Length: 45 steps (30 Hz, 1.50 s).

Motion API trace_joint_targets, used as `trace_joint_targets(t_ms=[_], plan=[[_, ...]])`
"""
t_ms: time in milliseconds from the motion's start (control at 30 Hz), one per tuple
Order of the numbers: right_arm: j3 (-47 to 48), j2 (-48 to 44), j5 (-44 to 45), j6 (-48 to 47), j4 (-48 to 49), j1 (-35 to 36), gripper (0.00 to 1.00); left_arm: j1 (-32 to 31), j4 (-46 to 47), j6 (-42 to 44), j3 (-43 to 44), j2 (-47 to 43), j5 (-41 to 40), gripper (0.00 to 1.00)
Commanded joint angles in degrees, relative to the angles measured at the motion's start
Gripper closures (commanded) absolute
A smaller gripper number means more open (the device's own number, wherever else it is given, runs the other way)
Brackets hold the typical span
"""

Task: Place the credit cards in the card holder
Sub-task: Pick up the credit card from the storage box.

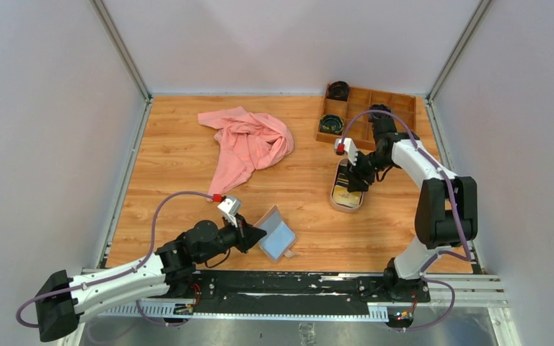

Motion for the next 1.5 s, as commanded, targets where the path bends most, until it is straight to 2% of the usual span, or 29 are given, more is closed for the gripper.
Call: trace_joint_targets(t_ms=[0,400,533,633,700,867,1000,1233,1333,1467], plan=[[-1.9,1.2,4.1,2.5,3.5,0.3,0.45,0.3,3.4,0.1,1.1,1.3,-0.7,1.0],[-3.4,2.3,3.5,3.0,2.7,2.8,0.41,0.3,4.0,-0.6,0.4,1.5,-0.7,1.0],[-3.8,3.5,6.8,3.8,4.1,3.6,0.19,0.3,4.8,-0.9,0.1,1.9,-0.6,1.0],[-4.1,3.5,8.3,4.7,5.4,3.7,0.18,0.3,4.9,-1.0,0.1,2.2,-0.3,1.0],[-4.5,3.2,8.8,5.0,6.2,3.9,0.2,0.3,5.0,-1.1,0.1,2.3,-0.4,1.0],[-4.4,2.9,9.5,5.4,6.6,4.1,0.43,0.3,5.1,-1.3,-0.1,2.2,-0.3,1.0],[-4.3,1.2,9.1,5.6,6.4,4.1,0.56,0.3,5.1,-1.5,-0.1,2.3,-0.2,1.0],[-4.6,-1.3,9.6,5.3,6.3,4.0,0.59,0.3,5.1,-1.6,0.1,2.3,0.1,1.0],[-4.6,-1.6,9.8,5.3,6.3,4.0,0.65,0.3,5.1,-1.7,0.1,2.2,0.1,1.0],[-4.4,-1.6,10.4,5.7,6.3,3.8,0.67,0.3,5.1,-1.7,0.2,2.3,0.3,1.0]])
